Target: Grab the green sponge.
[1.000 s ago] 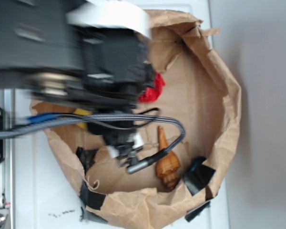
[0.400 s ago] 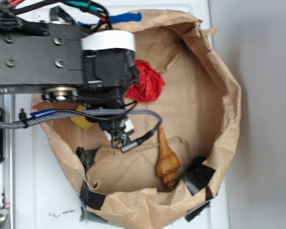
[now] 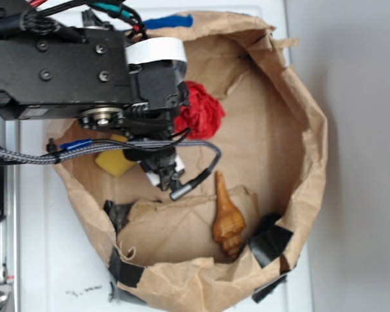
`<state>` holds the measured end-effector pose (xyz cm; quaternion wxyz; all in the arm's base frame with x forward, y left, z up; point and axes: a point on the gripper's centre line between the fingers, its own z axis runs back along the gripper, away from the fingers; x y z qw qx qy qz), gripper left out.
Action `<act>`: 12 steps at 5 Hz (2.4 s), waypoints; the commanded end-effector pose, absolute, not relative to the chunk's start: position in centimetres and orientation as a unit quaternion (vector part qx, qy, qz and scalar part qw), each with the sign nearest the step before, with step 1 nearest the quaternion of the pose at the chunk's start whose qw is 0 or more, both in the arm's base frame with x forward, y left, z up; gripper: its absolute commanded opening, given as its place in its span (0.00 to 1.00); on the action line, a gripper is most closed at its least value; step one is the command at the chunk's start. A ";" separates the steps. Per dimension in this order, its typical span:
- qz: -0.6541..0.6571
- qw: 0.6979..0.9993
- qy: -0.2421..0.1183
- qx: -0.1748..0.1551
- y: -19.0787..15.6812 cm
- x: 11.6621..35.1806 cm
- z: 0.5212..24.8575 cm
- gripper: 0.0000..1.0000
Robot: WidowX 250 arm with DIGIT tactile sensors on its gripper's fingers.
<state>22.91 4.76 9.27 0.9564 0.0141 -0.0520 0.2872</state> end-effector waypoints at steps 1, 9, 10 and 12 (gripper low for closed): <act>0.314 0.948 -0.054 0.002 5.0 24.2 10.3 1.00; 0.281 0.956 -0.074 -0.044 4.9 20.8 7.0 1.00; 0.277 0.957 -0.082 -0.041 4.6 20.9 6.5 1.00; 0.277 0.957 -0.082 -0.041 4.6 20.9 6.5 1.00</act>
